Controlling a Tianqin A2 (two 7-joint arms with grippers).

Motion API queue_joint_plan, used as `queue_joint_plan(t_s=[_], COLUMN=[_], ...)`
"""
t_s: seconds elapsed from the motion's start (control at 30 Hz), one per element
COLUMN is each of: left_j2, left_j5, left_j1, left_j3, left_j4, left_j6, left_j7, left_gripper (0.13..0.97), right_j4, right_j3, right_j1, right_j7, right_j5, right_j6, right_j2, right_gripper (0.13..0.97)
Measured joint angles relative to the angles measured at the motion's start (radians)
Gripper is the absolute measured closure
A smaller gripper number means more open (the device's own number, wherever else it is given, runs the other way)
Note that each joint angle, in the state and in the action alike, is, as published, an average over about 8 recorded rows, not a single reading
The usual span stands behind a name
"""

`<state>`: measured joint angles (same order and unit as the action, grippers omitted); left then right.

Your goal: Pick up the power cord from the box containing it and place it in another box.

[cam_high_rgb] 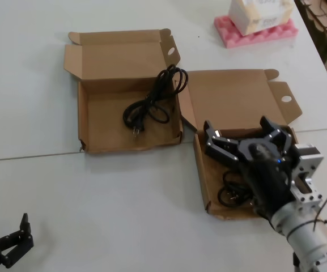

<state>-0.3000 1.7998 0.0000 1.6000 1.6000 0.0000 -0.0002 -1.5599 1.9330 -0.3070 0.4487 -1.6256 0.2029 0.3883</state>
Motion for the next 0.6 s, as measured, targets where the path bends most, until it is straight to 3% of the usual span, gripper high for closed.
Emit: queue_joint_plan(t_s=[0.13, 0.6], left_j2=[0.000, 0.000], left_j5=[0.000, 0.000], left_j1=[0.000, 0.000], left_j3=[0.000, 0.000], left_j4=[0.000, 0.000], left_j6=[0.000, 0.000], left_j7=[0.000, 0.000], left_gripper=[0.242, 0.143], right_j4=[-0.006, -0.027], right_j3=[-0.050, -0.224], right_j1=[0.046, 0.207], right_j7=[0.000, 0.000], right_j5=[-0.026, -0.117], right_j6=[-0.030, -0.137], right_j2=[-0.013, -0.059], right_gripper=[0.129, 0.129])
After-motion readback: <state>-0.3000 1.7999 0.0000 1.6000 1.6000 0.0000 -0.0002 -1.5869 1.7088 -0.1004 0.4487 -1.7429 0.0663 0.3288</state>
